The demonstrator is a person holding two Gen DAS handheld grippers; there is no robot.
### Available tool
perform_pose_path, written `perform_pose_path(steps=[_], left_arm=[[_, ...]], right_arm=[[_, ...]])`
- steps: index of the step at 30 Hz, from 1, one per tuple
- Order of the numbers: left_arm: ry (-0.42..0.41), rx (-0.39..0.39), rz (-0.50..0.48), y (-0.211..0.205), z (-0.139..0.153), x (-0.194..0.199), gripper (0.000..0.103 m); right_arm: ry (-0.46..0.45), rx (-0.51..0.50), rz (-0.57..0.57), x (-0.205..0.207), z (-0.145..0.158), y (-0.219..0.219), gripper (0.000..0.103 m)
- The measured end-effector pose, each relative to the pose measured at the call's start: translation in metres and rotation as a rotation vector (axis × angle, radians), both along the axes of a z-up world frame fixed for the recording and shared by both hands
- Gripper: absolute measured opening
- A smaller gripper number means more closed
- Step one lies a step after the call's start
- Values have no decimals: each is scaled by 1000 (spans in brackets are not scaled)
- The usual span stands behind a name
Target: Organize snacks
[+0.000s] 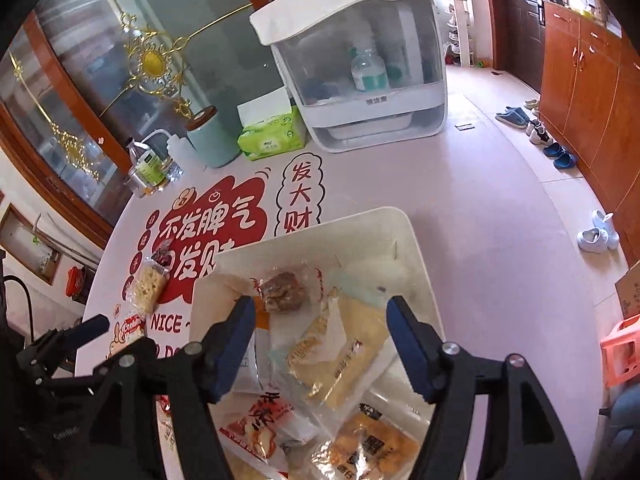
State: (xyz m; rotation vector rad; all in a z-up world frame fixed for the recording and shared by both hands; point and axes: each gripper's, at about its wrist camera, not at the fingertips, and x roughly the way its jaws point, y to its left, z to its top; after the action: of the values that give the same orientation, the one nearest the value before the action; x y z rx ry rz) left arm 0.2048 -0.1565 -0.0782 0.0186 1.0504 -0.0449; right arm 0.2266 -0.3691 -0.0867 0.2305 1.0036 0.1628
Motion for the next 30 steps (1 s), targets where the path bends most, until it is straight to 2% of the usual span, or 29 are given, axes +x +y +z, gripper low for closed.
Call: perform_pose_path(steps=[6, 10, 12, 16, 18, 22, 24, 30], left_arm=[[-64, 40, 37, 28, 19, -19, 88], [-137, 39, 72, 62, 45, -32, 88], [-177, 80, 60, 72, 58, -38, 88], [-267, 238, 4, 95, 95, -54, 88], [-277, 243, 7, 111, 110, -56, 88], [-227, 188, 28, 154, 135, -46, 88], [-229, 181, 17, 173, 142, -40, 88], [-265, 230, -71, 216, 145, -22, 89]], right_arm=[[-11, 7, 19, -13, 12, 9, 68], [-41, 3, 36, -22, 26, 20, 68], [-59, -3, 47, -26, 34, 27, 68], [-98, -7, 76, -34, 54, 45, 68], [-117, -23, 88, -36, 63, 55, 68], [-162, -54, 116, -37, 86, 84, 68], [-183, -68, 127, -38, 97, 99, 68], [-209, -109, 146, -32, 122, 161, 69]])
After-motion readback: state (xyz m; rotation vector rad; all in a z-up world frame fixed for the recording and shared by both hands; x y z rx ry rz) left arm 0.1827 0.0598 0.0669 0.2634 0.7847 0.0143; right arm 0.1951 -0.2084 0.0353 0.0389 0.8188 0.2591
